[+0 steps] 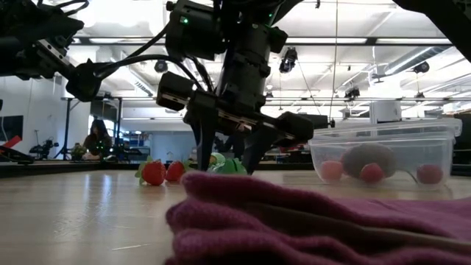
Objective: Pick and placing Produce into tupperware
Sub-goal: Put the green peas into the transparent bin
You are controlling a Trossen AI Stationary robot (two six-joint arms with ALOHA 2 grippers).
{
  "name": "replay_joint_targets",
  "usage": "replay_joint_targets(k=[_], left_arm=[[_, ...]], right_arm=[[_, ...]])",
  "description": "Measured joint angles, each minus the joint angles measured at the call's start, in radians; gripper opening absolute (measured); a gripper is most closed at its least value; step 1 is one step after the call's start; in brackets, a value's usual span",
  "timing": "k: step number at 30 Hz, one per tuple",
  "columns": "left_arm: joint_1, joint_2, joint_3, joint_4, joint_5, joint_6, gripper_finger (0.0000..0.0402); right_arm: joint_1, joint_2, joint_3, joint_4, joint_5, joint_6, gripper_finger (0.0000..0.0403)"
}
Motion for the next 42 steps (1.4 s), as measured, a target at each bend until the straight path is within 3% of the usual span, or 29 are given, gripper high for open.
replay_joint_targets(k=[8, 18, 22, 28, 34, 42], left_arm=[[0.0, 0.0, 0.0, 0.0, 0.0, 0.0, 0.0367], [0.0, 0.0, 0.0, 0.0, 0.0, 0.0, 0.0367], [0.0, 0.0, 0.0, 0.0, 0.0, 0.0, 0.0367], [0.0, 0.0, 0.0, 0.0, 0.0, 0.0, 0.0367], [0.0, 0.002, 0.0, 0.001, 0.0, 0.0, 0.0367], [0.0, 0.009, 0.0, 0.0, 0.0, 0.0, 0.0367]], right_arm=[[0.0, 0.0, 0.002, 0.01, 0.0, -0.007, 0.0132], [0.0, -0.002, 0.171, -0.06, 0.025, -0.059, 0.0139], [0.002, -0.006, 0.317, -0.267, 0.121, -0.118, 0.0135], [0.025, -0.006, 0.489, -0.759, 0.273, -0.11, 0.0134], [0.079, -0.054, 0.46, -0.741, 0.255, -0.011, 0.0151], [0.173, -0.12, 0.316, -0.742, 0.265, 0.139, 0.0147]])
